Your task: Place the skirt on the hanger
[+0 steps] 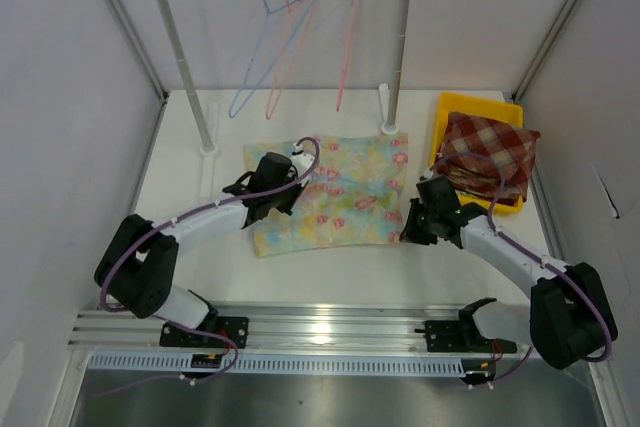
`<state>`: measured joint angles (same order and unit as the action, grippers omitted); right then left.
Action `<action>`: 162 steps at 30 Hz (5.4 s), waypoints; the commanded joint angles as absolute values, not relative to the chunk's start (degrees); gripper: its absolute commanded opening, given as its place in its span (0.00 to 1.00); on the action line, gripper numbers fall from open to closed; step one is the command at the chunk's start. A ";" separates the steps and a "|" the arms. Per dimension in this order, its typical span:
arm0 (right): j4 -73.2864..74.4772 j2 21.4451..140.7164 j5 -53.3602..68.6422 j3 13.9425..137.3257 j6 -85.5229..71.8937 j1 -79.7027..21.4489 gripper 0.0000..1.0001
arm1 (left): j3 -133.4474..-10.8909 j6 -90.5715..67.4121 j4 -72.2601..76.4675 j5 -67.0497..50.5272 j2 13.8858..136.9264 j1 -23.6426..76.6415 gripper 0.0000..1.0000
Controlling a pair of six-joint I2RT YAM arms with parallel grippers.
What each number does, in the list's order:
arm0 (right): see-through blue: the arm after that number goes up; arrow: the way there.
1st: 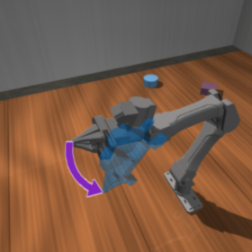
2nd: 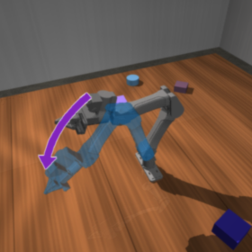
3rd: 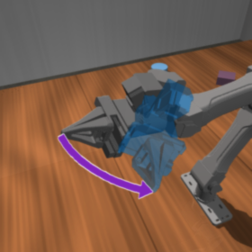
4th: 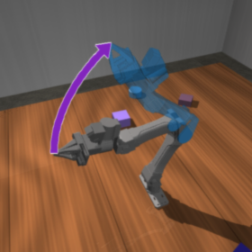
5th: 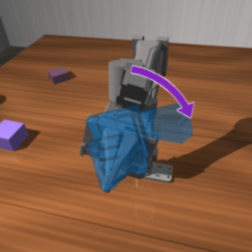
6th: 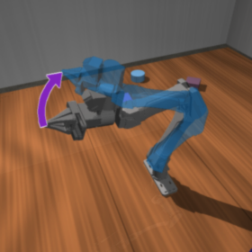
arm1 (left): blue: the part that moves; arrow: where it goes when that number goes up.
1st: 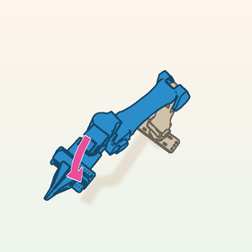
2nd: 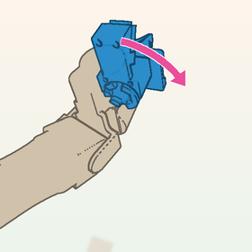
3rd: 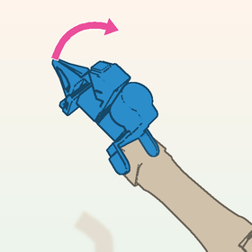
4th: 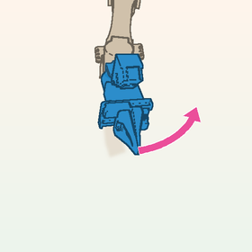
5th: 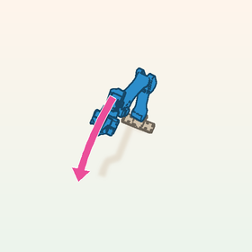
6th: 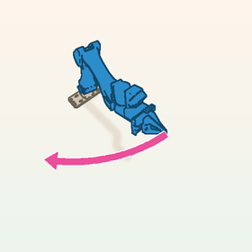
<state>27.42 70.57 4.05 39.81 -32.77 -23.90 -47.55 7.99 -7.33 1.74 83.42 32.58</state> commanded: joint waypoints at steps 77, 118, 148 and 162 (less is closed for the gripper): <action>9.48 114.53 -28.12 68.65 -38.40 -78.66 0.15 | -57.83 10.55 -7.29 -9.14 92.72 30.06 0.00; 22.22 83.25 -31.72 59.68 -38.59 -83.15 0.79 | -49.05 2.46 -8.17 -3.17 72.08 38.58 0.00; 35.51 58.62 -8.97 76.90 -30.68 -42.37 0.89 | -70.31 -18.01 -50.18 16.60 45.98 46.76 0.00; 34.01 59.76 -0.62 74.53 -29.44 -32.18 0.89 | -73.04 -21.80 -58.18 28.57 47.63 41.07 0.00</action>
<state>35.88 59.99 -3.62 73.95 -30.87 -34.13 -70.06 -20.73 -59.46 25.39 46.33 44.53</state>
